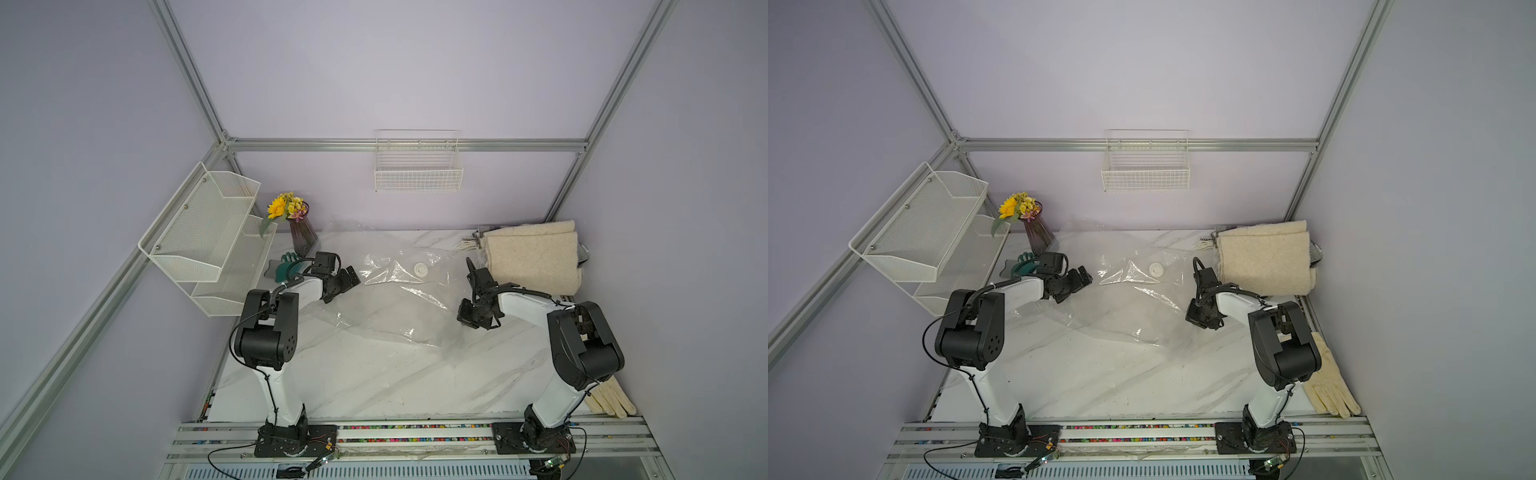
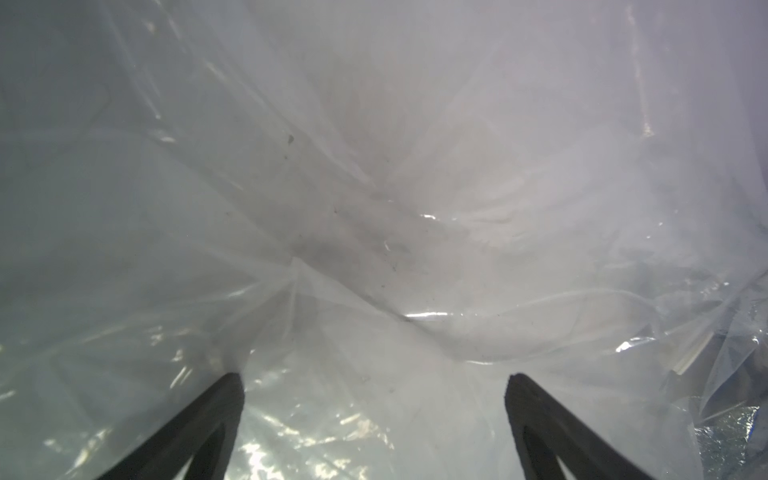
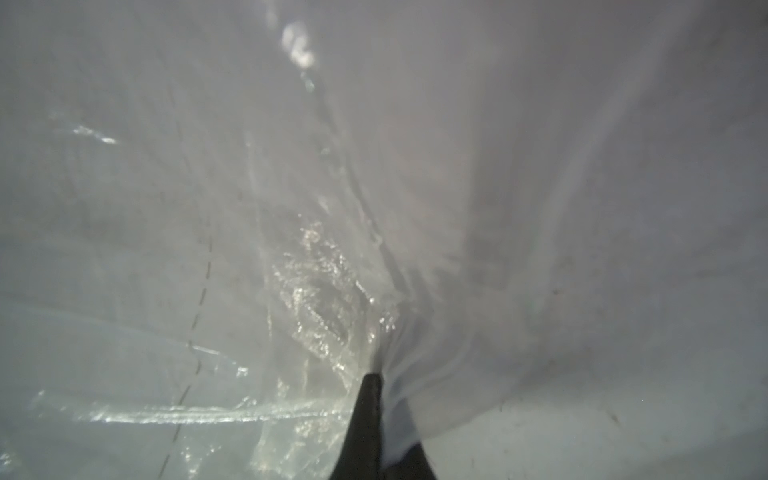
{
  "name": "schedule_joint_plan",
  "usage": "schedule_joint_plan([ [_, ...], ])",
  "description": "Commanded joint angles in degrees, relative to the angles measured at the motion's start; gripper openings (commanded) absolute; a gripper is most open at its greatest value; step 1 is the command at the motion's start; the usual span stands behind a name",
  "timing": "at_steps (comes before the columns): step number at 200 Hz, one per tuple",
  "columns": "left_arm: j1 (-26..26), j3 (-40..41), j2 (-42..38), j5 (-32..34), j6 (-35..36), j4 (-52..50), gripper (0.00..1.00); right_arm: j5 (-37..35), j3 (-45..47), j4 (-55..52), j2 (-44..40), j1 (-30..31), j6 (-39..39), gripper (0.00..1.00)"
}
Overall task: Take the scarf out of the vacuum bag
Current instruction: Adjust the vacuum bag at the center of the board.
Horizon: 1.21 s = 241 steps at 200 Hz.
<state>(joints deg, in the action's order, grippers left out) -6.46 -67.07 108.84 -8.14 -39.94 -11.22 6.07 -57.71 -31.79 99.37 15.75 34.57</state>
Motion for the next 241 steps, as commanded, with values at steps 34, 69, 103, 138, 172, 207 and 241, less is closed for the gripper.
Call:
schedule_joint_plan([
  [34, 0.74, -2.1, -1.05, -2.5, 0.98, -6.02, 1.0, 2.35, -1.07, -1.27, -7.17, -0.17, -7.16, 0.82],
  [69, 0.82, -4.07, -13.74, 3.9, 4.8, -12.41, 1.0, 6.37, -6.28, 2.5, -21.88, -0.19, -11.34, 0.97],
  [103, 0.92, 0.76, -31.37, 23.19, 18.08, -5.85, 1.0, -9.3, -1.48, 16.8, -32.1, -0.22, -18.21, 0.97],
  [138, 1.3, 13.72, -38.29, 32.01, 40.93, 14.35, 1.0, -27.21, 8.96, 34.57, -32.51, -1.1, -29.39, 0.97],
  [172, 3.89, 19.03, -36.51, 25.07, 41.71, 19.08, 1.0, -22.02, 12.66, 42.23, -28.01, -10.96, -26.93, 0.97],
  [207, 3.98, 27.87, -35.55, 23.07, 39.19, 29.5, 1.0, -17.88, 18.26, 50.38, -27.2, -15.28, -29.12, 0.97],
  [241, 4.08, 38.04, -33.44, 24.6, 37.25, 40.41, 1.0, -15.21, 26.02, 58.06, -28.27, -15.4, -29.47, 0.97],
])
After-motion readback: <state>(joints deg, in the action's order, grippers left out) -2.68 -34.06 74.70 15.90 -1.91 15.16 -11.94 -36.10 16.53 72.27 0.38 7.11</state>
